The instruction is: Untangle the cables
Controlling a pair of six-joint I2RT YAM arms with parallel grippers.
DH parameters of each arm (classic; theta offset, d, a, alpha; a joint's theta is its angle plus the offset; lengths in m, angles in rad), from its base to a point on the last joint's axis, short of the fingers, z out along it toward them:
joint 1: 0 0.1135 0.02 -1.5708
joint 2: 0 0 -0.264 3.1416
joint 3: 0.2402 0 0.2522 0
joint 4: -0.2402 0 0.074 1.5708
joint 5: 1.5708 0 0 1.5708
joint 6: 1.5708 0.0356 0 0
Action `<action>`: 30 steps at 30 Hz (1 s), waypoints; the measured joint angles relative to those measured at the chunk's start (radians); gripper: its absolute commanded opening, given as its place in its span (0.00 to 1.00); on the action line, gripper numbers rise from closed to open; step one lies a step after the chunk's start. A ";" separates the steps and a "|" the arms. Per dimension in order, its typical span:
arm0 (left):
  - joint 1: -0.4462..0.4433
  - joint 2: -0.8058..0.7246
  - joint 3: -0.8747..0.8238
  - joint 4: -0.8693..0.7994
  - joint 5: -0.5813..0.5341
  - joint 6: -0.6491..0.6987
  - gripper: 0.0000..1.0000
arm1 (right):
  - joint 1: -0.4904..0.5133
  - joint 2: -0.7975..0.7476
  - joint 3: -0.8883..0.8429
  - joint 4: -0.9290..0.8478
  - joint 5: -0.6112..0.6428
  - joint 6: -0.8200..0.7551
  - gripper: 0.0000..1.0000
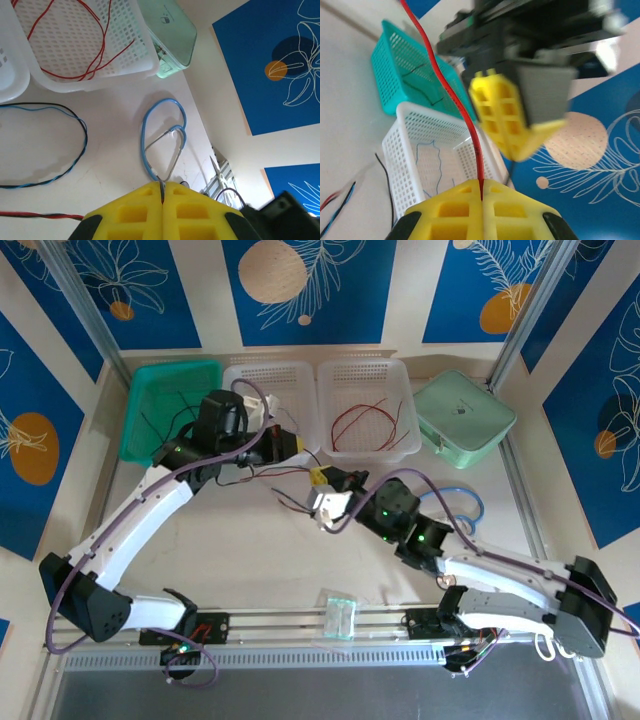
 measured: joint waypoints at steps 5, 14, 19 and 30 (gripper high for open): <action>0.056 0.000 0.000 0.051 0.065 -0.031 0.00 | 0.052 -0.138 -0.014 -0.042 -0.010 0.066 0.00; 0.080 0.000 0.001 0.053 0.075 -0.031 0.00 | -0.080 -0.225 -0.014 -0.094 -0.018 0.288 0.00; 0.097 -0.004 0.021 0.019 0.063 -0.013 0.00 | -0.203 -0.259 -0.013 -0.097 -0.035 0.426 0.00; 0.109 -0.051 0.142 -0.018 -0.055 0.056 0.00 | -0.359 -0.266 0.079 -0.107 -0.036 0.647 0.00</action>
